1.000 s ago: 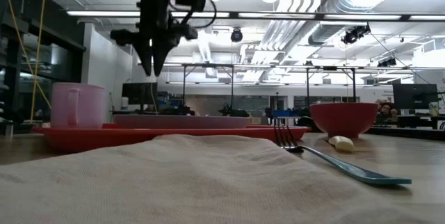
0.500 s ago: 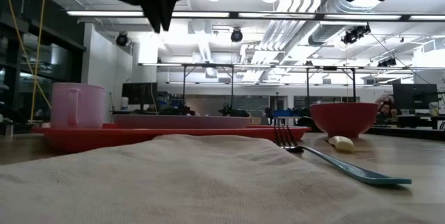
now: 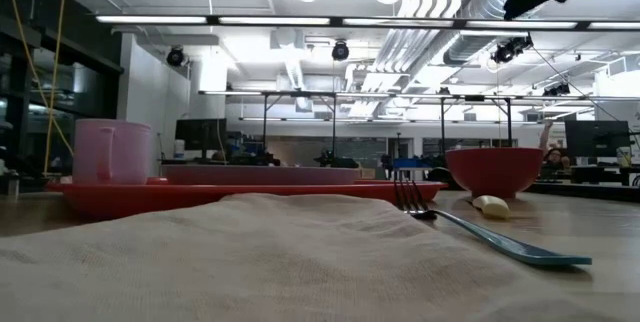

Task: Set up tray
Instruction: Put the pink bowl on top of the white plate on the red serving tray

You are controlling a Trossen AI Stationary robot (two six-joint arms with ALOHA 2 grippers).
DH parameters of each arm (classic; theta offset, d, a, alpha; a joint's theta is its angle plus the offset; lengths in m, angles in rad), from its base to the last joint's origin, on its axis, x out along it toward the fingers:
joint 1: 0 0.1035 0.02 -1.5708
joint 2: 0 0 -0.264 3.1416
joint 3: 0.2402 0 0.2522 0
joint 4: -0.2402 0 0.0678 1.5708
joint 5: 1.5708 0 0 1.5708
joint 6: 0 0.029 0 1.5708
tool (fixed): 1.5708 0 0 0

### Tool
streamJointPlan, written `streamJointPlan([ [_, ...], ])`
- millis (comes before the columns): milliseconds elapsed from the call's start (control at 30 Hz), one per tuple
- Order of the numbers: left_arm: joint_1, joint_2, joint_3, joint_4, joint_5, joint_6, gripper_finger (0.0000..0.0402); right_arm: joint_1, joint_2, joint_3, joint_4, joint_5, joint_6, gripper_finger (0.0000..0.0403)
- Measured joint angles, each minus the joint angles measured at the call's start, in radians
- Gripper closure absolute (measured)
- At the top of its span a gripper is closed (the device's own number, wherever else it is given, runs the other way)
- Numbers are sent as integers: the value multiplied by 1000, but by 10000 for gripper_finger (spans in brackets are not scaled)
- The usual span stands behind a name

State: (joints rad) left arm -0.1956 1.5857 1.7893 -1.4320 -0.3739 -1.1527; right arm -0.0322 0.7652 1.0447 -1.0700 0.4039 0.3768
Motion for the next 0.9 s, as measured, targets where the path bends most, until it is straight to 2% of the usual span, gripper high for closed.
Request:
streamJointPlan([
  [233, -168, -70, 0, 17, -146, -104, 284, 0, -110, -190, 174, 18, 16, 277],
  [500, -359, -94, 0, 72, -322, -139, 284, 0, -160, -312, 230, 36, 26, 277],
  [667, -455, -94, 0, 113, -402, -146, 284, 0, -165, -369, 256, 35, 31, 277],
  [900, -540, -94, -55, 108, -488, -257, 284, 0, -163, -394, 274, 33, 43, 277],
])
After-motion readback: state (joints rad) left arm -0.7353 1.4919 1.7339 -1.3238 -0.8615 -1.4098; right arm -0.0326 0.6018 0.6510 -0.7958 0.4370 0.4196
